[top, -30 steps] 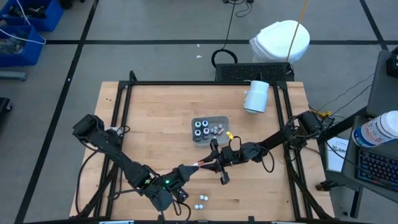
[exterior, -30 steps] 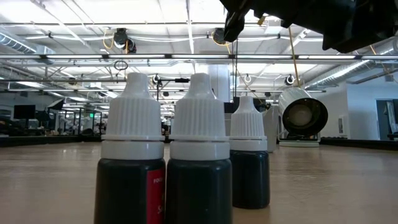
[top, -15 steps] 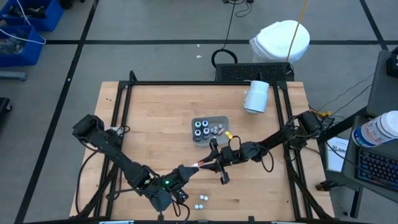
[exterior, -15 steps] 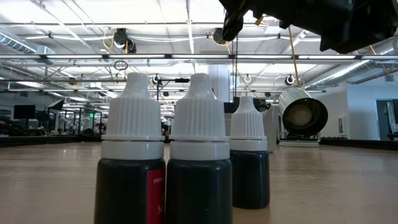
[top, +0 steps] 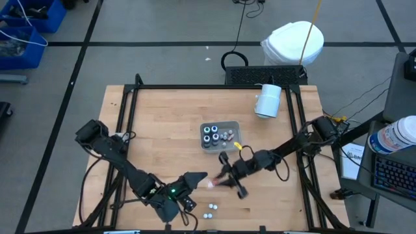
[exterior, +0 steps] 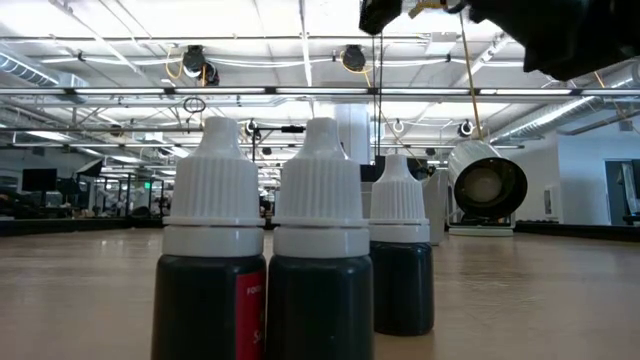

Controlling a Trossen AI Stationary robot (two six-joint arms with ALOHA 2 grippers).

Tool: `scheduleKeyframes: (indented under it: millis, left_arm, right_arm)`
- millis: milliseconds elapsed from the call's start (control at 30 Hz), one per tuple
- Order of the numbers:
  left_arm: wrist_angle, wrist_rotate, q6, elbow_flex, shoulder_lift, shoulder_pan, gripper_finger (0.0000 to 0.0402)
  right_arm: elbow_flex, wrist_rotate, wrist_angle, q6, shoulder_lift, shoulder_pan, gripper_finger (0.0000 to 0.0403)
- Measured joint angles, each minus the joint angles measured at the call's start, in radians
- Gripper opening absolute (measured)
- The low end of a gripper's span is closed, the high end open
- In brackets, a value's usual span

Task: Pick & Place food coloring
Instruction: Put the small yellow food coloring bottle into the gray bin

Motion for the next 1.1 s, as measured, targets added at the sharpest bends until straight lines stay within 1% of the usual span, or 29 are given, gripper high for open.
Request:
scheduleKeyframes:
  millis: [33,133,233,300,367,467,633,767,900,1100]
  left_arm:
    - [-0.003,-0.001,0.0,0.0,0.0,0.001,0.02]
    - [-0.002,0.007,0.0,0.0,0.0,-0.002,0.021]
    - [0.004,0.026,0.0,0.0,0.0,0.0,0.021]
    - [0.008,0.058,0.0,0.0,0.0,0.0,0.0207]
    - [0.008,0.081,0.001,0.0,0.0,-0.002,0.0203]
    - [0.009,0.087,-0.004,0.0,0.0,-0.003,0.0198]
    - [0.01,0.116,0.001,0.0,0.0,0.002,0.0197]
    - [0.022,0.139,-0.01,0.0,0.0,0.014,0.0197]
    - [0.052,0.184,-0.007,0.0,0.0,0.027,0.0191]
    - [0.063,0.178,-0.004,0.0,0.0,0.042,0.0177]
  right_arm:
    - [0.0,-0.021,0.003,0.0,0.0,0.001,0.0047]
    - [0.0,-0.037,0.01,0.004,0.0,-0.007,0.0047]
    - [0.0,-0.038,0.011,0.013,0.0,-0.004,0.0047]
    - [0.0,-0.042,0.007,0.01,0.0,-0.002,0.0047]
    - [0.0,-0.027,0.006,0.003,0.0,-0.006,0.0047]
    - [0.0,-0.015,0.004,0.0,0.0,-0.007,0.0047]
    - [0.0,0.058,-0.018,-0.036,0.0,-0.007,0.0047]
    - [0.0,0.059,-0.016,-0.037,0.001,-0.006,0.0047]
    - [0.0,0.061,-0.016,-0.037,0.001,-0.007,0.0047]
    - [0.0,0.059,-0.022,-0.037,0.001,-0.007,0.0047]
